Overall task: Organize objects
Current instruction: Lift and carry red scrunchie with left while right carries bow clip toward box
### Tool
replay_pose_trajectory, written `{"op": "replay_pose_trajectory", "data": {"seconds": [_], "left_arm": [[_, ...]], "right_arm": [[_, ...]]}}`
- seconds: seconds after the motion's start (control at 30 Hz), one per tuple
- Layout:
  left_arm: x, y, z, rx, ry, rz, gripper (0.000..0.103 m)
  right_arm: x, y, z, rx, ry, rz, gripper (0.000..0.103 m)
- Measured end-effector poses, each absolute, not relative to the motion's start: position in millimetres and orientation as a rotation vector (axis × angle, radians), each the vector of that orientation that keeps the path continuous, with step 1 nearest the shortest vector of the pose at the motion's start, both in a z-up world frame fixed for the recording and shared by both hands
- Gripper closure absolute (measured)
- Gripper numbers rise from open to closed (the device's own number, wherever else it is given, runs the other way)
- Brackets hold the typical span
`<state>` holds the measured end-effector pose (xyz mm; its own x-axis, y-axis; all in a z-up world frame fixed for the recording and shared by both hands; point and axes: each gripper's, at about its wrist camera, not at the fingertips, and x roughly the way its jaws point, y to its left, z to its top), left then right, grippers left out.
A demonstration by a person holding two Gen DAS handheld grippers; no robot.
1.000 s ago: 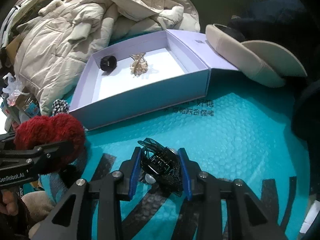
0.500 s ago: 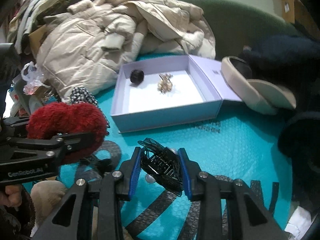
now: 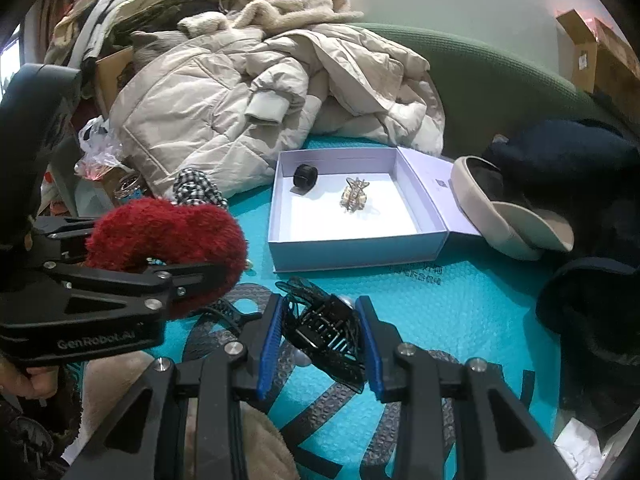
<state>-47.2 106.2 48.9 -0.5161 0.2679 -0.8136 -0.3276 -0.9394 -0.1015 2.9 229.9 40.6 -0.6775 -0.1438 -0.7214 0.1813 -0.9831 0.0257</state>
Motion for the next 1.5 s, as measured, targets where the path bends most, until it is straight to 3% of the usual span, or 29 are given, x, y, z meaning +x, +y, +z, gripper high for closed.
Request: {"op": "replay_pose_trajectory", "data": {"seconds": [0.53,1.5], "left_arm": [[-64,100,56,-1.307,0.113,2.505,0.058],[-192,116,10,-1.342,0.096,2.494,0.058]], "right_arm": [[-11,218,52,1.138,0.13,-2.696,0.067],[-114,244,22,1.128,0.134,-2.697,0.067]]}}
